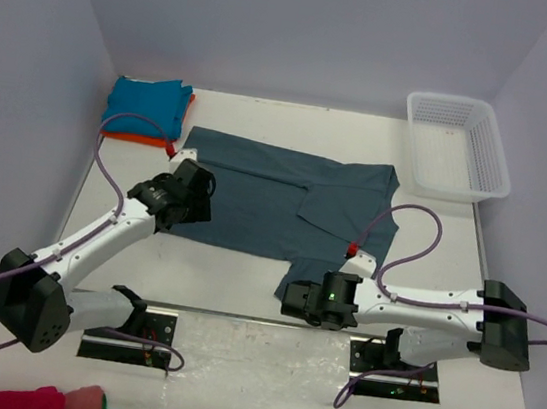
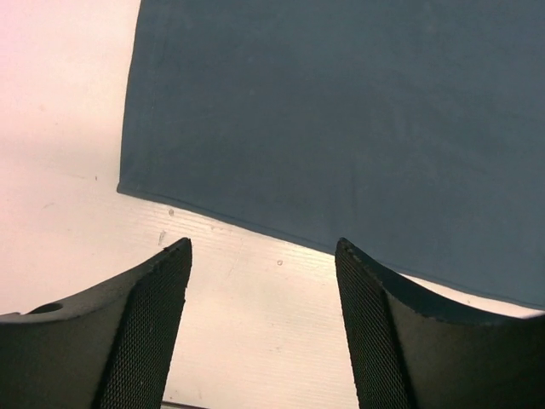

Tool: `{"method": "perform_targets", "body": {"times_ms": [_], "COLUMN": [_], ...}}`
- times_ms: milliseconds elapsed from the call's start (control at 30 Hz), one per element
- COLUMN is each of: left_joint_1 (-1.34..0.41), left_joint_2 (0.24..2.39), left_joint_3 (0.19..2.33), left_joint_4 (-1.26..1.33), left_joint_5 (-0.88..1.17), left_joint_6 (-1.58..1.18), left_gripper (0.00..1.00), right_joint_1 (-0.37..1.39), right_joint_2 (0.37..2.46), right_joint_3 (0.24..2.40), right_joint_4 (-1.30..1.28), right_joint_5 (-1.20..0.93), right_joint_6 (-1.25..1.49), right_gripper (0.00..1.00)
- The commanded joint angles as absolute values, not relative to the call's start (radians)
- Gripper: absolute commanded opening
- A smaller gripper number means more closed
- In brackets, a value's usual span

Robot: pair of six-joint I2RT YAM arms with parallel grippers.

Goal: Fold and stack the t-shirts
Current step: Grap the side of the flattened tshirt closest away from the robot with both arms

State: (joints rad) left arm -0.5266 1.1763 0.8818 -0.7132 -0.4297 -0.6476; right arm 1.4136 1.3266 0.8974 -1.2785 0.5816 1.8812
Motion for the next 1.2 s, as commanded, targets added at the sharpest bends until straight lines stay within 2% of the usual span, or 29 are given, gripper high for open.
{"method": "perform_targets", "body": {"times_ms": [0, 233, 267, 500, 633, 1167], "left_joint_1": [-0.470, -0.370, -0.314, -0.100, -0.017, 0.069], "left_joint_2": [1.206, 1.259, 1.262, 1.285, 1.318, 1.434], "left_joint_3": [0.862, 0.845, 0.824, 0.758, 0.745, 0.778], "left_joint_4": [-0.726, -0.765, -0.756, -0.724, -0.700, -0.598], "left_joint_5": [-0.355, -0.315, -0.292, -0.192, -0.160, -0.135], "left_joint_6": [-0.677, -0.739, -0.739, -0.739, -0.710, -0.680], "left_gripper": [0.70, 0.67, 0.63, 0.50, 0.49, 0.49], "right_joint_1": [1.416, 1.414, 1.416, 1.414, 1.414, 1.413], "right_joint_2": [1.267, 1.203, 1.198, 1.135, 1.101, 1.091], "right_joint_3": [0.898, 0.859, 0.853, 0.812, 0.787, 0.785], "right_joint_4": [-1.339, -1.304, -1.298, -1.279, -1.279, -1.318], "right_joint_5": [0.676, 0.678, 0.678, 0.672, 0.670, 0.663], "right_joint_6": [1.865, 1.850, 1.848, 1.841, 1.850, 1.859], "right_gripper": [0.00, 0.00, 0.00, 0.00, 0.00, 0.00]}}
